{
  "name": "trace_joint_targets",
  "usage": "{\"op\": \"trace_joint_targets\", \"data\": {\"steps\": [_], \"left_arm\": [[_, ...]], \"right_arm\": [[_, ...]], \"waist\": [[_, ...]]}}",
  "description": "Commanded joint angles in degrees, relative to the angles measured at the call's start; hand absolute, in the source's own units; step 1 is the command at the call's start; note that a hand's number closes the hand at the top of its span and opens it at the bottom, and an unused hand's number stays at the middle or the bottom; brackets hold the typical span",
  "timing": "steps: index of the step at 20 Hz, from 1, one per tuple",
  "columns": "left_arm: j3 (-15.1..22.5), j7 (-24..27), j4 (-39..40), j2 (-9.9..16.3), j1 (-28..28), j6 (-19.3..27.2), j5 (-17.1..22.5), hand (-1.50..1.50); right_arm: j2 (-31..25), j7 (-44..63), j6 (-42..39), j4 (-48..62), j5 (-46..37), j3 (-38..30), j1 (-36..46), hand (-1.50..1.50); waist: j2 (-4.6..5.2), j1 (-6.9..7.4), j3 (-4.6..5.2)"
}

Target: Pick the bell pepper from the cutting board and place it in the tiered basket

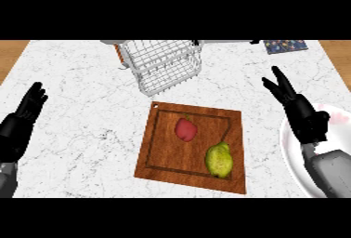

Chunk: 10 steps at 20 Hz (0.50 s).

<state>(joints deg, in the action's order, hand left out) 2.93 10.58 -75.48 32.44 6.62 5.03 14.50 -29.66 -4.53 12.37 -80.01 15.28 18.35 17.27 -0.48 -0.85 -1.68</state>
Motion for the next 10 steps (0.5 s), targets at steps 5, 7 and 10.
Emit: {"op": "trace_joint_targets", "data": {"steps": [5, 7, 10], "left_arm": [[5.57, -5.34, -8.79, -9.75, 3.29, 10.54, -4.35, 0.0], [3.7, -4.38, -5.52, -7.86, 0.69, 6.83, -1.54, 0.0], [8.99, -7.1, -7.42, -15.11, 4.45, 12.82, -5.28, 0.0]], "right_arm": [[9.65, -2.24, 11.26, -12.41, 2.65, -6.18, 4.45, 1.5], [17.21, -9.72, 17.58, -16.2, 10.23, -16.59, 7.04, 1.5], [20.13, -2.71, 13.77, -11.97, 10.71, -7.36, -2.13, -1.5]], "waist": [[-0.3, -0.43, 1.58], [-3.84, -4.43, -1.47], [0.5, -0.61, 1.44]]}}
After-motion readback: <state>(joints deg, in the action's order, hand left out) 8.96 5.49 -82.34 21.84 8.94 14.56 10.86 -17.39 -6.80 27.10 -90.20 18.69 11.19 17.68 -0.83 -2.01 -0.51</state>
